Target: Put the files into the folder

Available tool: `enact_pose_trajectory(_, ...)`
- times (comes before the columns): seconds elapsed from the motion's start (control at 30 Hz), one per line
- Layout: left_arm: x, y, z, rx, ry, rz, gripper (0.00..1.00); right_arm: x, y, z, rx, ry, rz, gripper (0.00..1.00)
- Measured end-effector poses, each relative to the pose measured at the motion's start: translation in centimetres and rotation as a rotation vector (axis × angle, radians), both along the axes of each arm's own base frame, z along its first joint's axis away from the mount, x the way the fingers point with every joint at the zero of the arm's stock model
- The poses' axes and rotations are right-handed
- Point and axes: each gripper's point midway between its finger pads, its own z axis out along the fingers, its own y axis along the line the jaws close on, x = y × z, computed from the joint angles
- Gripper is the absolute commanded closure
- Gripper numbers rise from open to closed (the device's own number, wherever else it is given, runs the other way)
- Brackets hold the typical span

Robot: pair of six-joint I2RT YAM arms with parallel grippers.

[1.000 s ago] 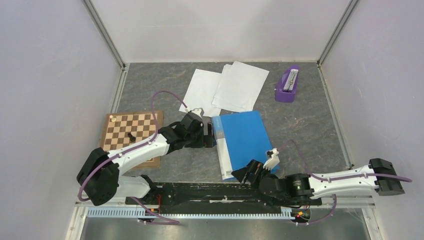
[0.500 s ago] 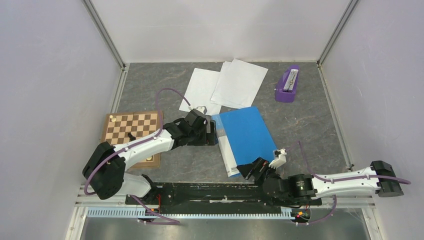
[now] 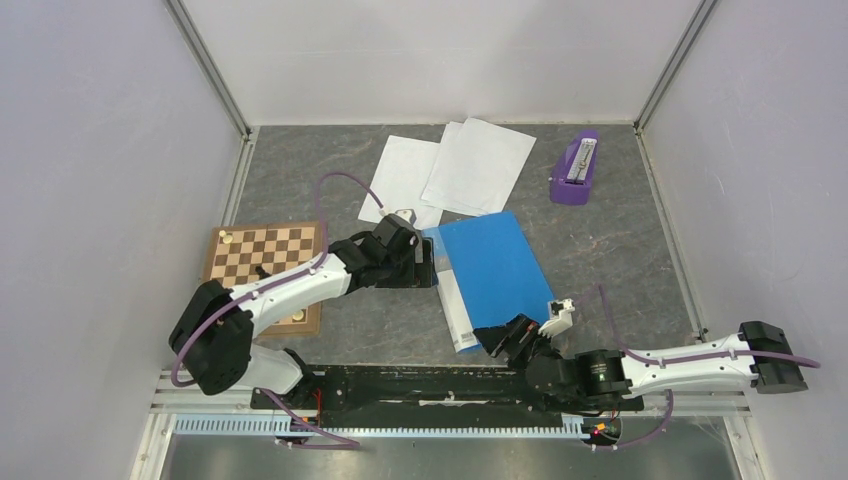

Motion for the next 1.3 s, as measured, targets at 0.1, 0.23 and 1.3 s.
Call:
enact_pose_trajectory(0.1,0.1,-0.1,-0.2,0.006,0.006,0.0,0.06,0.0,0.1,0.1,0.011,0.004,-0.001,0.04)
enact_pose_trajectory(0.23,0.0,0.0,-0.4,0.012,0.012,0.0,0.06,-0.1,0.0,-0.5,-0.003,0.019,-0.003,0.03)
enact_pose_trajectory(1.3,0.5,-0.4,-1.1,0.033,0.031,0.001,0.06,1.6,-1.3,-1.4,-0.017,-0.02,-0.132,0.06)
